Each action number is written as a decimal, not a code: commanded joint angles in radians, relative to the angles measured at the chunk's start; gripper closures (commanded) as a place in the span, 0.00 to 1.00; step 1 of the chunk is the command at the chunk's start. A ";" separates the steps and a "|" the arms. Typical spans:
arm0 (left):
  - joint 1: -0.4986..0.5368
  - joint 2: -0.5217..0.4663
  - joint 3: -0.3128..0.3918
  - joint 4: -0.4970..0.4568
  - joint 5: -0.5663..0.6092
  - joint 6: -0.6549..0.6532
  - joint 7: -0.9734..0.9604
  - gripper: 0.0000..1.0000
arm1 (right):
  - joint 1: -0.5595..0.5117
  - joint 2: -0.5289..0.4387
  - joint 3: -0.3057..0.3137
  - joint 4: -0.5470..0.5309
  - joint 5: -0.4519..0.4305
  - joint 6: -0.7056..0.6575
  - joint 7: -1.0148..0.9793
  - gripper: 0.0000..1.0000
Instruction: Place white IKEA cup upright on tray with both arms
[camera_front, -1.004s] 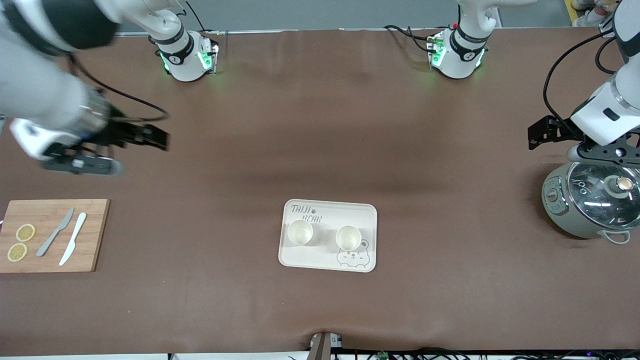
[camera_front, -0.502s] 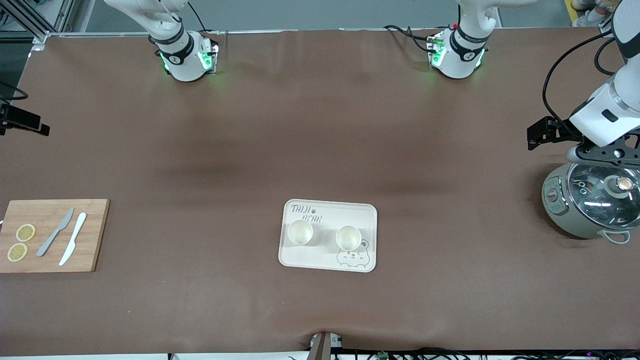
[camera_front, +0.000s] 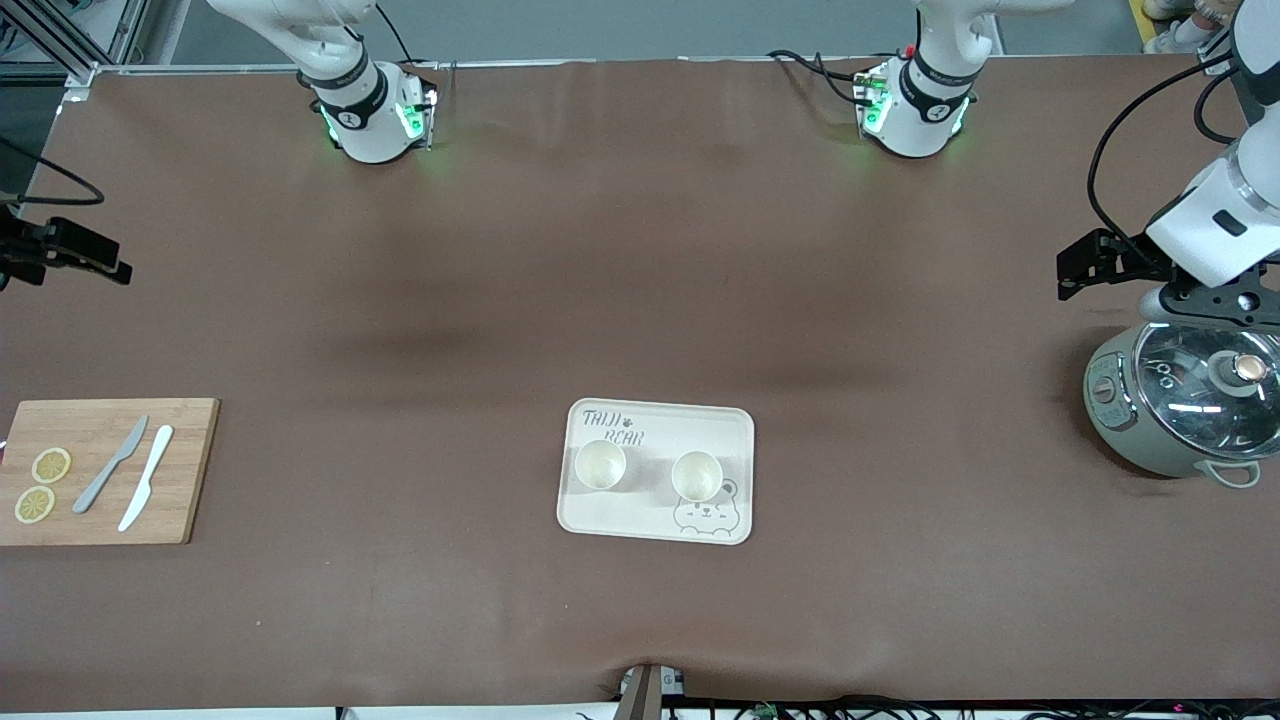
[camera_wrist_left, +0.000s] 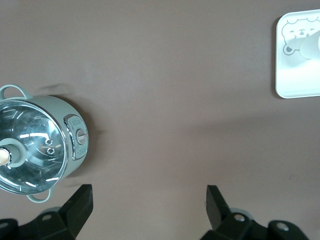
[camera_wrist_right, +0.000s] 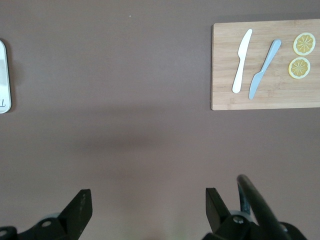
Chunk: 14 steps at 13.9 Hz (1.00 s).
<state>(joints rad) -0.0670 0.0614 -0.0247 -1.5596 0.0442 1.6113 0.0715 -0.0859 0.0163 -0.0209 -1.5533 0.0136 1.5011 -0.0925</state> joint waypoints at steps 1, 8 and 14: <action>-0.005 0.005 0.000 0.018 -0.015 -0.002 -0.004 0.00 | 0.002 -0.056 0.004 -0.062 -0.011 0.022 -0.012 0.00; 0.004 0.012 0.000 0.019 -0.017 -0.001 0.001 0.00 | 0.006 -0.061 0.006 -0.064 -0.012 0.034 -0.013 0.00; -0.004 0.014 -0.001 0.019 -0.018 -0.001 -0.009 0.00 | 0.025 -0.058 0.010 -0.056 -0.026 0.062 0.000 0.00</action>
<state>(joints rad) -0.0695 0.0666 -0.0263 -1.5592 0.0440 1.6113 0.0715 -0.0738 -0.0161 -0.0095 -1.5891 0.0100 1.5509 -0.0961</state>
